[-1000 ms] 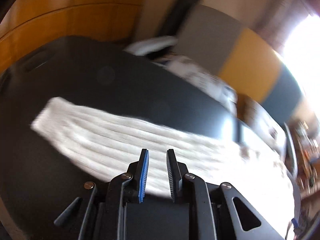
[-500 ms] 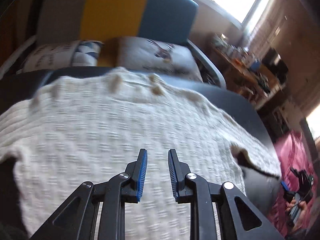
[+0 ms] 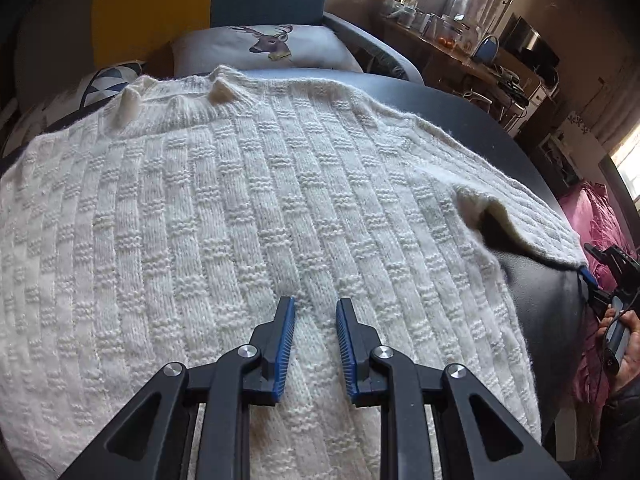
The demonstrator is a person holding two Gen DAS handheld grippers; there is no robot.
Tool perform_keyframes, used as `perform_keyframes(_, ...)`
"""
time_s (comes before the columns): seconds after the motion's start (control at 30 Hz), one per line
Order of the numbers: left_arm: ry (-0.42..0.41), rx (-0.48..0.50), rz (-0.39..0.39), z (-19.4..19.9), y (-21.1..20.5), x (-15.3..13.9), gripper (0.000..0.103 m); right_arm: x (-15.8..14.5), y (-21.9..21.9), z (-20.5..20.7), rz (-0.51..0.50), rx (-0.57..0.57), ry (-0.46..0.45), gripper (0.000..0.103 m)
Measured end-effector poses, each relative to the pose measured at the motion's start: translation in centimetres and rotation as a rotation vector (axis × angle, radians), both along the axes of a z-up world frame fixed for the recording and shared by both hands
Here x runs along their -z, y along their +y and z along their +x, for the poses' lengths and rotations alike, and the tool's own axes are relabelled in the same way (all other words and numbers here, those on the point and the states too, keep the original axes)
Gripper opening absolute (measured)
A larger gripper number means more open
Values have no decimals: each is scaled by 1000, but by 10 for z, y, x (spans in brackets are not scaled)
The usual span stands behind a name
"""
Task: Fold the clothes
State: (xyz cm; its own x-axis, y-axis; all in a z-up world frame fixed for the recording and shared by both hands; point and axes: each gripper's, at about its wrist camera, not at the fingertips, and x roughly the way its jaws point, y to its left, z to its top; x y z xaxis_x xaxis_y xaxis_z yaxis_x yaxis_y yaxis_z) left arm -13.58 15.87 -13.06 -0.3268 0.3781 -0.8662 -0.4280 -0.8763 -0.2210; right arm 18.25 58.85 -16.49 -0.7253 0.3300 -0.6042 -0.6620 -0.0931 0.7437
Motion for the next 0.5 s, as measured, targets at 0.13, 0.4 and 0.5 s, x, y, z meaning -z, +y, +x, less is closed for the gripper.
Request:
perform_keyframes(0.13,-25,-8,26,-3,-3,-1,21,11,4,0,-35,5,4,8)
perform_keyframes(0.4,-22,3,40,-3,-4,0,21,21,8,4,-89,-31,82,9)
perform_keyframes(0.5,-27,3,42,-3,-4,0,21,24,7,6,-99,-20,117,10)
